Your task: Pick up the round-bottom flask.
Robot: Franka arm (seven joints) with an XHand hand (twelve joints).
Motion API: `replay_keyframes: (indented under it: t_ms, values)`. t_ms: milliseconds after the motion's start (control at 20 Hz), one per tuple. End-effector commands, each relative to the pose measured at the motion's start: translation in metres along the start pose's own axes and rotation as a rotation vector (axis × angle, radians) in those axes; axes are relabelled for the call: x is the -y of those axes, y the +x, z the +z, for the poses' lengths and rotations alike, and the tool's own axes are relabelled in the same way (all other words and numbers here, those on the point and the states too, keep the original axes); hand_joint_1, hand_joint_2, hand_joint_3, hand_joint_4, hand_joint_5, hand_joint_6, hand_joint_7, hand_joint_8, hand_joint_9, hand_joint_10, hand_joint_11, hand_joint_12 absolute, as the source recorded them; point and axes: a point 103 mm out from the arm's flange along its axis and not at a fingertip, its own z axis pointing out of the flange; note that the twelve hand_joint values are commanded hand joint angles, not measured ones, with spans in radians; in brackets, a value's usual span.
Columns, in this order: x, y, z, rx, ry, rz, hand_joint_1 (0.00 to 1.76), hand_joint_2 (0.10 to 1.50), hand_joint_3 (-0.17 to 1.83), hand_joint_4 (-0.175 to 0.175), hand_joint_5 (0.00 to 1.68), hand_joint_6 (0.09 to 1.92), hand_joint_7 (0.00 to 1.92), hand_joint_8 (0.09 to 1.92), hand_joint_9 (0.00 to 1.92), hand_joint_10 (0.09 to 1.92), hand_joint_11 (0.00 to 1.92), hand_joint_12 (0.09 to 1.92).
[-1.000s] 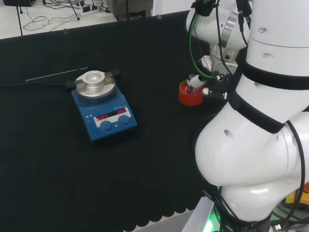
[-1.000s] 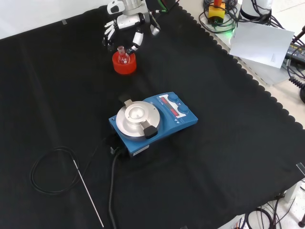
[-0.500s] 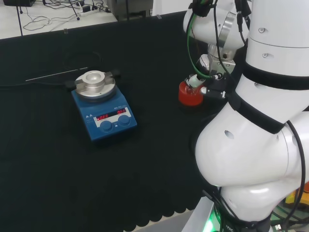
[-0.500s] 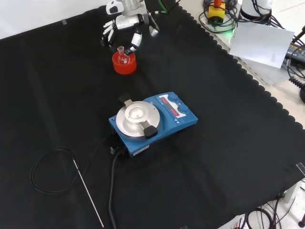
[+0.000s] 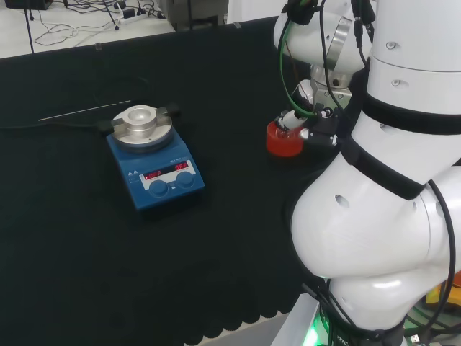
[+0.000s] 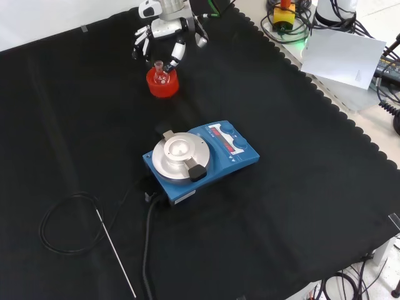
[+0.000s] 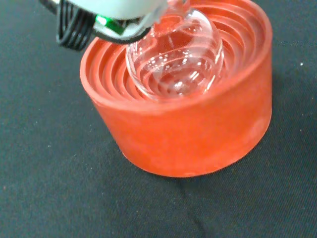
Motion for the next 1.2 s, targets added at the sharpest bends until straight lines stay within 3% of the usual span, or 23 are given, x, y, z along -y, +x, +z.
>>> replay_keyframes:
  t_ms: [50,400,1200]
  values:
    - [0.001,0.005,-0.004,0.023,-0.037,-0.006,1.11,0.73,0.6,0.11,1.17,0.83,0.47,0.69,0.61,0.63,0.26,1.36]
    - [0.004,0.003,-0.016,-0.022,-0.04,0.008,1.12,0.66,0.74,0.081,1.17,0.89,0.49,0.68,0.66,0.6,0.32,1.35]
    - [0.035,0.043,-0.088,0.026,-0.081,-0.028,1.13,0.64,0.77,0.056,1.17,0.91,0.47,0.68,0.66,0.6,0.36,1.34]
